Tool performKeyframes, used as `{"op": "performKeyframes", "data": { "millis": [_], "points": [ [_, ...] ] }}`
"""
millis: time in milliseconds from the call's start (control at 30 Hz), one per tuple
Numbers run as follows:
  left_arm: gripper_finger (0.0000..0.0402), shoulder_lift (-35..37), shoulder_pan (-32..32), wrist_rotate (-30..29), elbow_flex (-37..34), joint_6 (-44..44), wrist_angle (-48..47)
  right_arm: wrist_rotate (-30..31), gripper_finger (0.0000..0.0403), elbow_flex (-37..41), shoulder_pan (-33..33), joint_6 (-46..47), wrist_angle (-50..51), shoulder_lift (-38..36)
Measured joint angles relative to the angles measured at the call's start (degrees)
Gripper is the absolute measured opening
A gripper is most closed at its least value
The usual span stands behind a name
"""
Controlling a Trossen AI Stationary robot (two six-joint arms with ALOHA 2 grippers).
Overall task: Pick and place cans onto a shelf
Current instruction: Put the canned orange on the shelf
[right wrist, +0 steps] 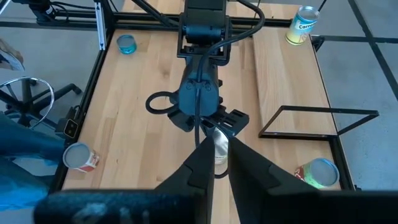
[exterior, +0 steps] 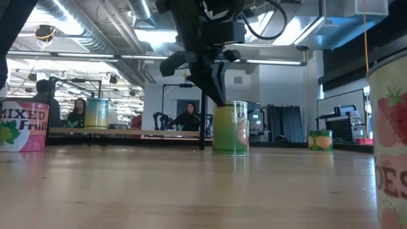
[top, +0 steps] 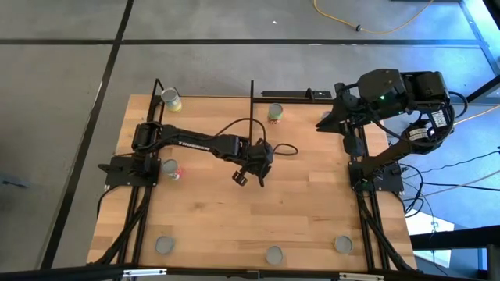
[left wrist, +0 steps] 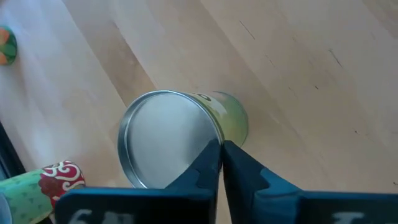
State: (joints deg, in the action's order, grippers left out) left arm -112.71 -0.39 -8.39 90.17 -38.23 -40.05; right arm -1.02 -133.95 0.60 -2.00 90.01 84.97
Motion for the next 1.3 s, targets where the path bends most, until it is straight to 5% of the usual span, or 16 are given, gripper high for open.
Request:
{"op": "performKeyframes", "data": {
  "millis": [467, 767, 1300],
  "points": [
    [0.0001, 1.4, -1.1, 0.9, -0.2, 1.9, -1.7, 0.0, 0.0048, 0.0, 0.0, 0.2, 0.0, 0.0],
    [0.0000, 9.6, -1.0, 0.6, -0.2, 5.6, -5.0, 0.0, 0.0048, 0.0, 0.0, 0.3, 0.0, 0.0],
    [0.0000, 25.8, 3.9, -13.7, -0.1, 33.1, -24.7, 0.3, 0.0048, 0.0, 0.0, 0.0, -0.1, 0.2]
  ]
}}
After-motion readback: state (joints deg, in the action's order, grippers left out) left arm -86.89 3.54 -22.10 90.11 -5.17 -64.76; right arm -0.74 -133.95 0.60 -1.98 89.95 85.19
